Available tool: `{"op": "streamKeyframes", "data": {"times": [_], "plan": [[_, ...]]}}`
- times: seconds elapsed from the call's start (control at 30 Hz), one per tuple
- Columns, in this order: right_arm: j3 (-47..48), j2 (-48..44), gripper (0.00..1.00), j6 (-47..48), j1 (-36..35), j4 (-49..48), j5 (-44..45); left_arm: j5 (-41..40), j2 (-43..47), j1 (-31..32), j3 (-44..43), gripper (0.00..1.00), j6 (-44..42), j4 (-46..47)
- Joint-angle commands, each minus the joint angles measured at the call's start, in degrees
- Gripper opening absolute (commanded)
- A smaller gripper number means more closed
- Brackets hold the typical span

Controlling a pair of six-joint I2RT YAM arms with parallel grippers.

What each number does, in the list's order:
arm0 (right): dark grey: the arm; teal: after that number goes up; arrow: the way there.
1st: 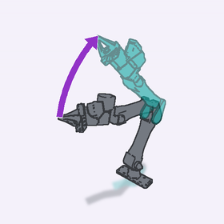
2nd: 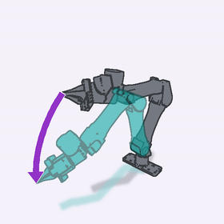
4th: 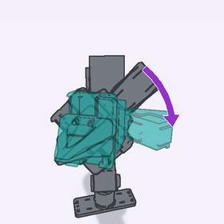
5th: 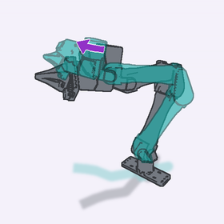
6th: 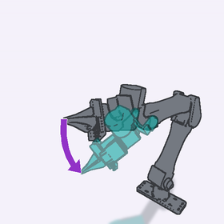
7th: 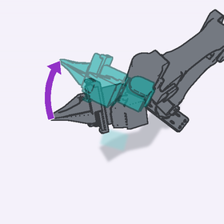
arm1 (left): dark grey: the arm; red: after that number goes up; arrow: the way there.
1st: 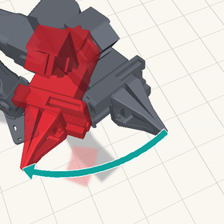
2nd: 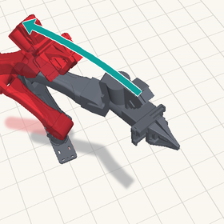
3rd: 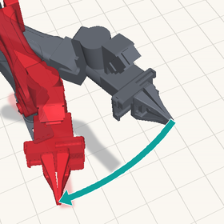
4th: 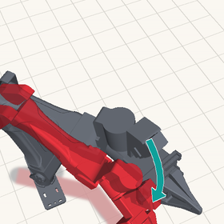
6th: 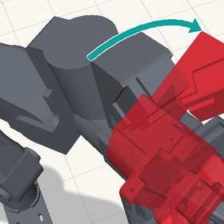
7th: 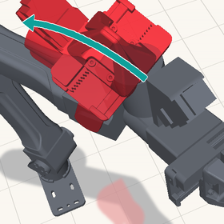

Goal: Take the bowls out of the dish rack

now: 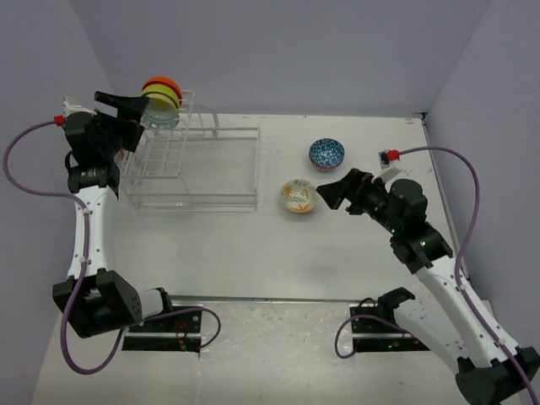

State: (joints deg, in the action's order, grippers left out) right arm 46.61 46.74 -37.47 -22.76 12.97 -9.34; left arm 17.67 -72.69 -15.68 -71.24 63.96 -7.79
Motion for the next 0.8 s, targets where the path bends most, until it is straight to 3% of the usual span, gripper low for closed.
{"op": "streamKeyframes", "data": {"times": [0.0,0.17,0.37,0.53,0.77], "plan": [[-3.6,-6.5,0.99,0.9,0.0,1.3,-6.1,4.8,3.7,0.0,2.3,1.0,11.2,13.4],[-5.3,-10.8,0.99,0.8,0.0,1.3,-7.7,1.2,2.5,0.0,3.0,0.99,14.2,15.9],[-4.7,-8.6,0.99,0.8,0.1,1.2,-12.2,-0.3,-2.6,0.6,0.8,0.93,16.8,14.3],[-5.4,-8.9,0.99,1.2,0.0,1.2,-11.0,-5.0,-5.5,2.5,-4.6,0.9,13.6,5.5],[-5.9,-9.2,0.99,2.2,0.0,1.4,-9.7,-7.7,-10.2,3.9,-7.7,0.79,12.3,5.9]]}}
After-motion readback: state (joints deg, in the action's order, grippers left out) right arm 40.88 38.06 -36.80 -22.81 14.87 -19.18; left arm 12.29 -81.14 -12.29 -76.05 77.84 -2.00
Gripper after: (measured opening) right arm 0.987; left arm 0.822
